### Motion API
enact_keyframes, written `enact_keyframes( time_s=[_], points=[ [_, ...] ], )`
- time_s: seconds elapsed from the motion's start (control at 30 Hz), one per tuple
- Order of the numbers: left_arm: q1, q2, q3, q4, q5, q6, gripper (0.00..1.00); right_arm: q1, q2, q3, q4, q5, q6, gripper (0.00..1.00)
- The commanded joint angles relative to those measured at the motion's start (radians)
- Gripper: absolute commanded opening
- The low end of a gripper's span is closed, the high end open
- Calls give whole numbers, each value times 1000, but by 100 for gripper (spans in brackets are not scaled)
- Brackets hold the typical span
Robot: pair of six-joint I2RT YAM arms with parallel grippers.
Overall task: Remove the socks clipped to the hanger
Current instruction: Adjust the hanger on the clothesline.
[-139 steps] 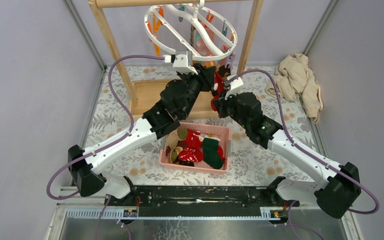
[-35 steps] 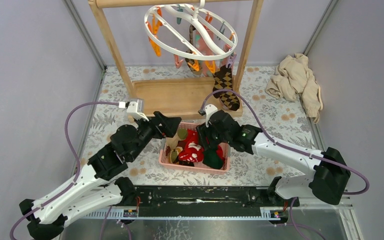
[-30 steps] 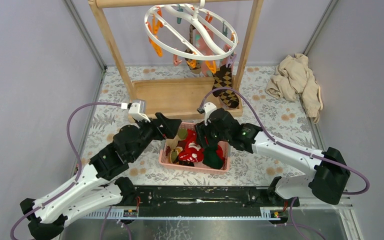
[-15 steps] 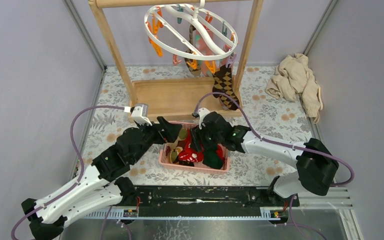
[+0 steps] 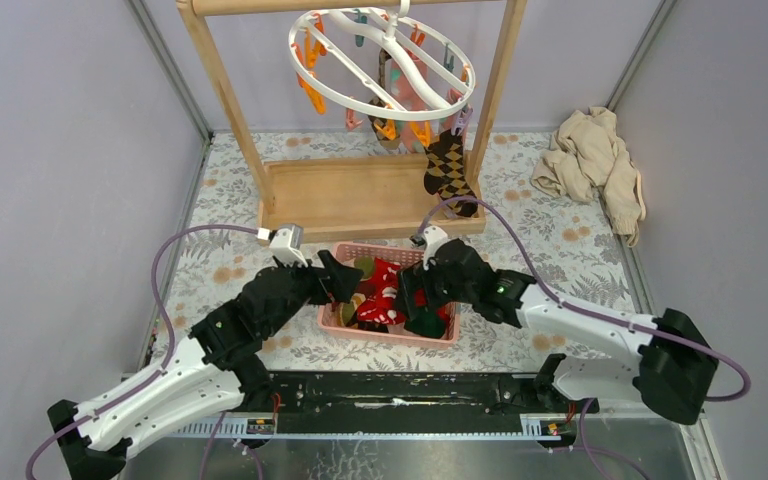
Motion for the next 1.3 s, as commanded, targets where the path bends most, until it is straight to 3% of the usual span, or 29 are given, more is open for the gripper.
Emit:
enact_keyframes(
  time_s=[0.0, 0.27, 0.47, 0.67, 0.87, 1.27],
  points=[
    [2, -30, -67, 19, 13, -29, 99, 6, -108, -25, 4, 61, 44, 100],
    [3, -45, -95, 3, 95, -31, 99, 6, -349, -118, -52, 181, 155, 100],
    [3, -140, -111, -44, 79, -42, 99, -20, -441, -151, -76, 353, 187, 93],
    [2, -154, -118, -35, 51, -56, 99, -329, -395, -141, -1, 60, 153, 89],
    [1, -92, -120, -10, 51, -60, 99, -484, -350, -145, 71, -39, 132, 88],
    [1, -6, -100, -2, 89, -78, 99, -510, -345, -210, 170, -77, 124, 89]
  ],
)
